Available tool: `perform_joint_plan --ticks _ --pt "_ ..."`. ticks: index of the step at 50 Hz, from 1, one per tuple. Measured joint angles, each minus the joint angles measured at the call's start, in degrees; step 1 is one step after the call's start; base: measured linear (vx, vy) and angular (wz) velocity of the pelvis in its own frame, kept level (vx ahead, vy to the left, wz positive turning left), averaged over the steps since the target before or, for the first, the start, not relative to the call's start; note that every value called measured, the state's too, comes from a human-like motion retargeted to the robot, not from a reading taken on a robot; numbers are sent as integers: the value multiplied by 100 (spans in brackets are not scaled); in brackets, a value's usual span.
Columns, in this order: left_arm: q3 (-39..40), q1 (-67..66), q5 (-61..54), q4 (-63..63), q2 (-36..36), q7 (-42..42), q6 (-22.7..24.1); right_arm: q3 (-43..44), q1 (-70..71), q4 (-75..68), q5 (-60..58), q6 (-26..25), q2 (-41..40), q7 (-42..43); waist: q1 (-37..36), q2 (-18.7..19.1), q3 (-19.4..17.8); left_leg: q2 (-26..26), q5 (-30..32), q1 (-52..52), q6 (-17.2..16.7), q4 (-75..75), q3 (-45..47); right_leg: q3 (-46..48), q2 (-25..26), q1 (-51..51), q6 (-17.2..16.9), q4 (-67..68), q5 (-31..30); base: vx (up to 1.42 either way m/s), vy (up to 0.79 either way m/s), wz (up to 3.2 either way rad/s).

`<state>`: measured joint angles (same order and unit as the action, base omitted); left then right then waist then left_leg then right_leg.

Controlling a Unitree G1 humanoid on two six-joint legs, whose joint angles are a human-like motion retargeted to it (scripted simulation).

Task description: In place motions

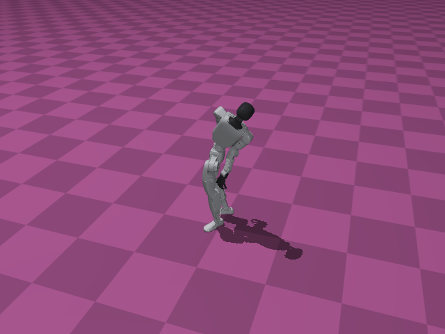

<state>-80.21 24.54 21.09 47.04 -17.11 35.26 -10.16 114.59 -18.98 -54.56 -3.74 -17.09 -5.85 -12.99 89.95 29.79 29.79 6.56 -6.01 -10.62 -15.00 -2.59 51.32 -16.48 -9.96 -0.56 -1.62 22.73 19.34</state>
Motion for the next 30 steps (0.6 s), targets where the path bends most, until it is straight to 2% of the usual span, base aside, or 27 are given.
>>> perform_joint_plan --ticks 2,4,8,12,18,20,23,25,30 --pt "0 544 -126 999 -1074 -177 -89 0 477 -815 -502 215 1361 -111 0 0 0 421 -25 -648 0 25 -831 933 -599 -853 -78 469 567 22 -14 395" --pt "2 890 -432 1796 -1645 -629 -135 0 1001 -1274 -770 469 2396 37 0 0 0 816 12 -1288 0 174 -1487 1652 -1098 -1696 -183 642 908 25 -15 262" --pt "96 1312 -1156 2579 -1727 -1642 93 0 2014 -1511 -1141 887 3780 624 0 0 0 1359 145 -2315 0 527 -2423 2670 -1720 -3069 -372 608 1204 19 -13 138" --pt "396 1940 -1460 2995 -1727 -2149 360 0 2824 -1355 -1614 1131 4735 910 0 0 0 1553 221 -3092 0 697 -2972 3311 -1953 -4089 -450 485 1321 12 -13 36" --pt "499 2579 -1274 3063 -1727 -2264 567 0 3244 -1105 -2126 1290 5259 806 0 0 0 1493 83 -3670 27 712 -3176 3421 -1910 -4630 -434 401 1395 10 -8 -38" --pt "497 2858 -1207 2916 -1727 -2274 675 0 3428 -1012 -2330 1357 5438 735 0 0 0 1556 232 -3736 163 706 -3272 3473 -1939 -4779 -409 322 1340 -6 -4 -58" --pt "496 2897 -1210 2829 -1727 -2269 723 0 3381 -997 -2396 1369 5303 725 0 0 0 1485 20 -3936 308 665 -3159 3081 -1774 -4747 -360 355 1374 0 5 -93" --pt "512 3317 -1281 2576 -1727 -2322 820 0 3793 -1004 -2597 1366 5475 650 0 0 0 1616 274 -4034 480 720 -3245 3023 -1828 -4902 -303 240 1253 -21 1 -101" --pt "526 3938 -1343 2386 -1727 -2401 854 0 4328 -1097 -2631 1251 5498 653 0 0 0 1594 58 -4551 756 728 -3170 2334 -1590 -5040 -144 249 1212 -11 13 -149"
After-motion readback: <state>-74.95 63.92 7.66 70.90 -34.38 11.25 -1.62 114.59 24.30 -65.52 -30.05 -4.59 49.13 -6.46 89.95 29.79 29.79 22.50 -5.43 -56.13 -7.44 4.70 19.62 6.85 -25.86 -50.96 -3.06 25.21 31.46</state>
